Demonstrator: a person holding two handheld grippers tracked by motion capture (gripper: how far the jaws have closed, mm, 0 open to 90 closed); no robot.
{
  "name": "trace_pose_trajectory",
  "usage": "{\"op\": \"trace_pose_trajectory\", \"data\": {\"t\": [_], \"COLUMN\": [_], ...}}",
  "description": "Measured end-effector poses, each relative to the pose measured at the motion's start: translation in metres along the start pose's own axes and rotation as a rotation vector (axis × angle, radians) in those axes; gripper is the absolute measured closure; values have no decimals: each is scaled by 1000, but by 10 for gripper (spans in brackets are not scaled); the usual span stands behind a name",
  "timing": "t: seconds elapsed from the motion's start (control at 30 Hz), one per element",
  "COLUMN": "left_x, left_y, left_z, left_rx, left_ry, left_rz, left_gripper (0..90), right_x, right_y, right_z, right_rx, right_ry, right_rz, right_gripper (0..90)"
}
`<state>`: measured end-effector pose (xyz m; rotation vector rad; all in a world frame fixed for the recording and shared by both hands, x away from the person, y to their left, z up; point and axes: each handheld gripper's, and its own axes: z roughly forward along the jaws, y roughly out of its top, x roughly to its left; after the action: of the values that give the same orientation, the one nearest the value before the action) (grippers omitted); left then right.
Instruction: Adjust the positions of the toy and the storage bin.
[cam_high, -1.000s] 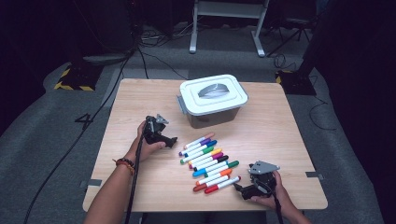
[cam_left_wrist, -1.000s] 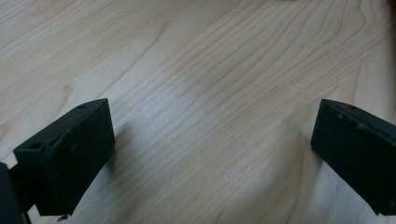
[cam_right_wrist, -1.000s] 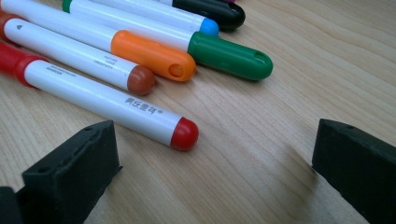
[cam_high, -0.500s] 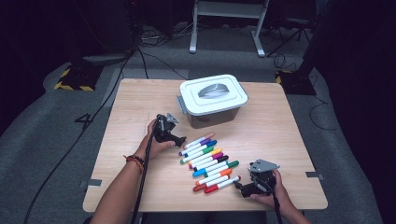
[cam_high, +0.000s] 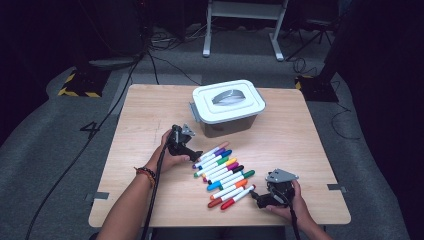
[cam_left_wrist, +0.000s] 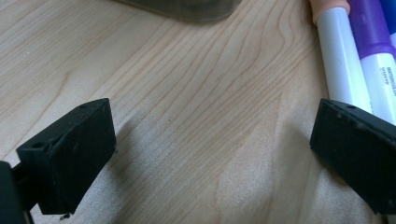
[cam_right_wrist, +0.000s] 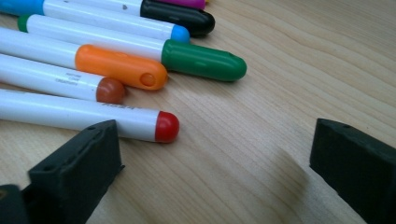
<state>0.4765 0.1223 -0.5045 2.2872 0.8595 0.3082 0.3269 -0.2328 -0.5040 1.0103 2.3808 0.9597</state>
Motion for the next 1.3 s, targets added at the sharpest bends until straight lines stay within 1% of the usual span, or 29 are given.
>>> {"op": "trace_pose_trajectory", "data": {"t": [0.03,0.07,0.1,0.13,0.17,0.2,0.23,0.27,0.33,0.4,0.43,0.5,0.57,0.6,0.67,0.7,0.73,0.77,0.83,0.87,0.93,0.97,1.07,1.13,1.3], "left_x": [0,0,-1,-1,-1,-1,-1,-1,-1,-1,-2,-4,-5,-5,-5,-5,-6,-6,-6,-7,-7,-7,-7,-7,-9], "left_y": [0,0,0,0,0,0,0,0,-1,-1,-1,-1,-2,-2,-4,-5,-5,-6,-7,-8,-9,-11,-14,-15,-21], "left_z": [0,0,0,0,0,0,0,0,-1,-1,-1,-1,-1,-2,-3,-4,-4,-5,-6,-6,-8,-9,-12,-13,-18], "left_rx": [0,1,-1,-1,0,0,0,-1,0,-1,1,-3,-4,-1,-1,-3,-3,-2,-3,-4,-2,-9,-3,-8,-4], "left_ry": [1,2,2,2,2,2,2,2,3,9,3,1,0,1,-10,-5,-8,-7,0,-7,-6,-10,-9,-5,0], "left_rz": [0,1,-1,-1,-1,-1,-1,-2,-5,-2,-3,-7,-6,2,6,13,4,7,8,6,5,4,10,8,-3], "left_gripper": [5,5,5,5,5,5,5,5,5,5,5,5,5,6,6,5,9,9,11,11,14,14,14,14,14], "right_x": [0,3,3,5,9,9,14,14,20,23,24,25,25,24,24,22,18,18,14,13,9,6,3,0,-10], "right_y": [0,0,0,0,0,0,0,0,-1,0,1,2,3,3,4,4,4,4,5,5,7,7,8,9,13], "right_z": [0,-2,-2,-2,-4,-4,-5,-5,-6,-6,-5,-3,-1,-1,-1,0,1,1,2,2,4,5,6,8,13], "right_rx": [0,-11,-11,-14,-20,-20,-19,-19,-18,-22,-25,-27,-26,-25,-24,-25,-23,-23,-24,-19,-14,-19,-22,-23,-21], "right_ry": [0,-3,-3,-6,19,19,20,20,40,38,37,40,36,34,27,22,21,21,16,10,-7,-12,-20,-22,-31], "right_rz": [0,-7,-7,-12,-27,-27,-35,-35,-38,-48,-53,-47,-43,-49,-58,-57,-42,-42,-41,-40,-41,-36,-33,-31,-23], "right_gripper": [29,67,67,88,159,159,147,147,150,149,148,138,110,108,100,99,88,88,78,76,75,73,72,61,56]}}
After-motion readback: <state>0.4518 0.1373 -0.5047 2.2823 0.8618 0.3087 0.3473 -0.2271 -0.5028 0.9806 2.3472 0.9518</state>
